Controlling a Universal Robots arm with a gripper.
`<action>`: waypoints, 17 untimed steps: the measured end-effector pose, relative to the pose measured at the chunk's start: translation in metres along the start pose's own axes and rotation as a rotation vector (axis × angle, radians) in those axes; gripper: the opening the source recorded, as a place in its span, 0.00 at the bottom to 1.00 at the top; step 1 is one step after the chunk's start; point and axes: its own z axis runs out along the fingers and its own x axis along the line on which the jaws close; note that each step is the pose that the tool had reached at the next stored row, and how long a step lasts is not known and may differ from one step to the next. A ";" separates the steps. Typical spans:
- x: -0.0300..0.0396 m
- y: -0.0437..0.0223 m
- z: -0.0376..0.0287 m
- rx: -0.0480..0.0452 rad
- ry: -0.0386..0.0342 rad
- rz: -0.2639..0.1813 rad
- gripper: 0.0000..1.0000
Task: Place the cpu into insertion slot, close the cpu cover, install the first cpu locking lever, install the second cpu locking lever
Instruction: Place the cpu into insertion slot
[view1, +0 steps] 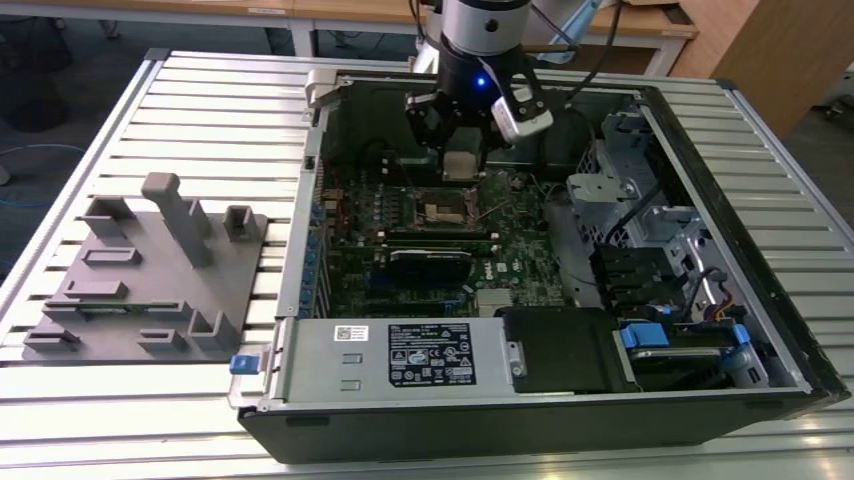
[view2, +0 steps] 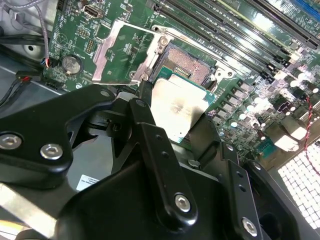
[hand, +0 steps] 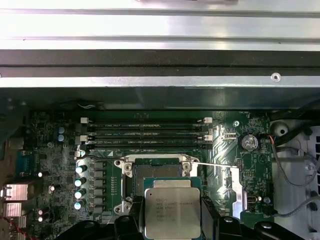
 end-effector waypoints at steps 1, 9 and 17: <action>0.0000 0.0000 0.0001 0.0002 0.0002 0.000 0.54; 0.0003 -0.0003 0.0031 0.0001 -0.0001 0.000 0.54; 0.0007 -0.0005 0.0064 0.0001 -0.0006 0.000 0.54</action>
